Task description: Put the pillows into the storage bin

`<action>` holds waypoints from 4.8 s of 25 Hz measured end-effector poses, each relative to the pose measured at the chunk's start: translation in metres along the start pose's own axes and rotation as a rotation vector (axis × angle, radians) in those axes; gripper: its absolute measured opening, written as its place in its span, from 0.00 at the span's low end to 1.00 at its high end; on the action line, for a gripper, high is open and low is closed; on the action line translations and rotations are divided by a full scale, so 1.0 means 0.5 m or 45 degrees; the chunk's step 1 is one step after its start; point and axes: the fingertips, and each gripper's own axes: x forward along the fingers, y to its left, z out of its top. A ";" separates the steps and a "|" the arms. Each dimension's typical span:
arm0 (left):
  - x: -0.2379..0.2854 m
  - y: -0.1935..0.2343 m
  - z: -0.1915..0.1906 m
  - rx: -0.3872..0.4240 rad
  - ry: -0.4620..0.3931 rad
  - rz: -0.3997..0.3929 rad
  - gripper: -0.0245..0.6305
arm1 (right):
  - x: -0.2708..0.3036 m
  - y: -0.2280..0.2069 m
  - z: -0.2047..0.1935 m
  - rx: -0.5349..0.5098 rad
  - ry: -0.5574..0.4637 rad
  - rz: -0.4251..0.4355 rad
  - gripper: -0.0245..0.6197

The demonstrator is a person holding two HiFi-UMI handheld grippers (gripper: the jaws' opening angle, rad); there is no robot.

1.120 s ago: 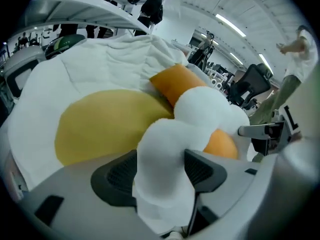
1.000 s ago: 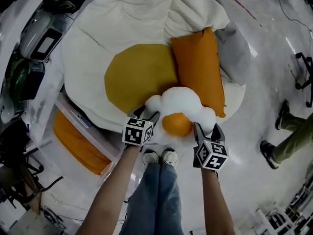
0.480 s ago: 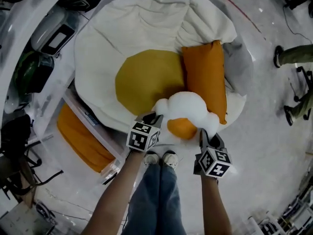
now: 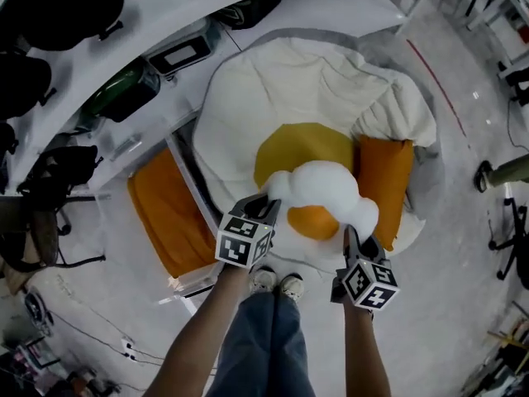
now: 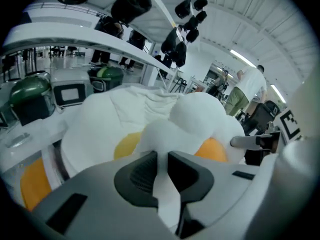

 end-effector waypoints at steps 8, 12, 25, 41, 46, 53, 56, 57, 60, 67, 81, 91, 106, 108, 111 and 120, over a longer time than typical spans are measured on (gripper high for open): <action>-0.294 0.244 -0.017 -0.220 -0.182 0.332 0.14 | 0.068 0.355 0.025 -0.244 0.073 0.344 0.22; -0.445 0.354 -0.090 -0.337 -0.244 0.492 0.14 | 0.089 0.537 -0.028 -0.361 0.133 0.507 0.22; -0.711 0.528 -0.425 -0.668 -0.298 0.816 0.14 | 0.129 0.866 -0.312 -0.652 0.350 0.826 0.24; -0.673 0.571 -0.624 -0.825 -0.188 0.993 0.32 | 0.212 0.840 -0.435 -0.756 0.447 0.772 0.48; -0.683 0.558 -0.571 -0.785 -0.244 0.960 0.37 | 0.189 0.828 -0.396 -0.689 0.405 0.785 0.54; -0.629 0.511 -0.365 -0.537 -0.288 0.794 0.37 | 0.162 0.741 -0.275 -0.557 0.292 0.670 0.54; -0.564 0.469 -0.264 -0.442 -0.287 0.701 0.37 | 0.154 0.672 -0.203 -0.504 0.237 0.605 0.54; -0.539 0.454 -0.230 -0.412 -0.286 0.670 0.37 | 0.153 0.647 -0.177 -0.485 0.216 0.583 0.54; -0.449 0.395 -0.128 -0.307 -0.272 0.563 0.37 | 0.148 0.551 -0.098 -0.412 0.145 0.501 0.54; -0.197 0.181 0.038 -0.095 -0.192 0.297 0.37 | 0.108 0.236 0.040 -0.223 0.020 0.252 0.54; 0.187 -0.216 0.084 0.130 -0.005 -0.115 0.37 | 0.006 -0.251 0.064 -0.032 -0.038 -0.124 0.54; 0.397 -0.309 -0.021 0.116 0.076 -0.325 0.40 | 0.105 -0.397 -0.001 -0.101 0.010 -0.172 0.54; 0.564 -0.361 -0.118 -0.061 0.183 -0.604 0.35 | 0.211 -0.454 -0.072 -0.044 0.042 -0.018 0.39; 0.551 -0.362 -0.111 -0.070 0.181 -0.591 0.31 | 0.199 -0.438 -0.063 -0.063 0.030 -0.010 0.31; 0.505 -0.361 -0.077 -0.057 0.139 -0.584 0.29 | 0.166 -0.403 -0.041 -0.019 -0.016 0.019 0.28; 0.256 -0.260 0.093 -0.026 0.006 -0.445 0.28 | 0.086 -0.156 0.097 -0.032 -0.080 0.185 0.28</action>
